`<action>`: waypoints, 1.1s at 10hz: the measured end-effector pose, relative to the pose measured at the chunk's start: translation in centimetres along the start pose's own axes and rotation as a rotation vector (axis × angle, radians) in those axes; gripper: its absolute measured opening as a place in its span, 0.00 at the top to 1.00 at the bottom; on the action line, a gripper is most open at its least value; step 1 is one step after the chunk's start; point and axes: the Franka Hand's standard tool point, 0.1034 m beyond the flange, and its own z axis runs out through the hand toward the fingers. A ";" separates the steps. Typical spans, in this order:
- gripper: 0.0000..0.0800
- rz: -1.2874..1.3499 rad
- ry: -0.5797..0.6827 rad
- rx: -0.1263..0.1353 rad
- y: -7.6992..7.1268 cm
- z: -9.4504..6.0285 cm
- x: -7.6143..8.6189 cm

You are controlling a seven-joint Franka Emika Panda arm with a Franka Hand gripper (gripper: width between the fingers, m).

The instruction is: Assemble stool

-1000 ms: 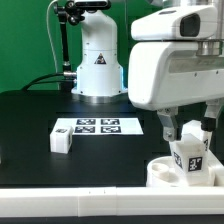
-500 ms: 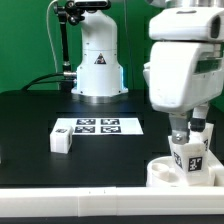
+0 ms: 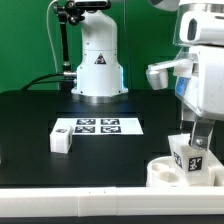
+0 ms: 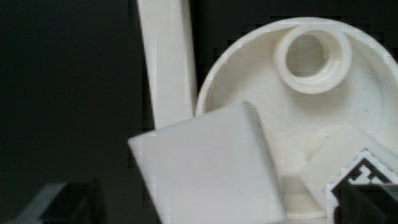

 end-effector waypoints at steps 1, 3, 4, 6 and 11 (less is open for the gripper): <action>0.19 -0.081 -0.002 0.002 0.0 0.1 -0.1; 0.19 -0.193 -0.016 -0.002 0.0 0.2 -0.4; 0.19 -0.211 -0.023 -0.002 -0.1 0.4 -0.4; 0.19 -0.267 -0.032 0.001 -0.2 0.7 -0.3; 0.58 -0.249 -0.032 0.004 -0.3 0.9 -0.2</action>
Offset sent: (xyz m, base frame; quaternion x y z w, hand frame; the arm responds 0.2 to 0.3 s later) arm 0.0010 0.0053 -0.0066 -0.0082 -0.0077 -0.1120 0.9936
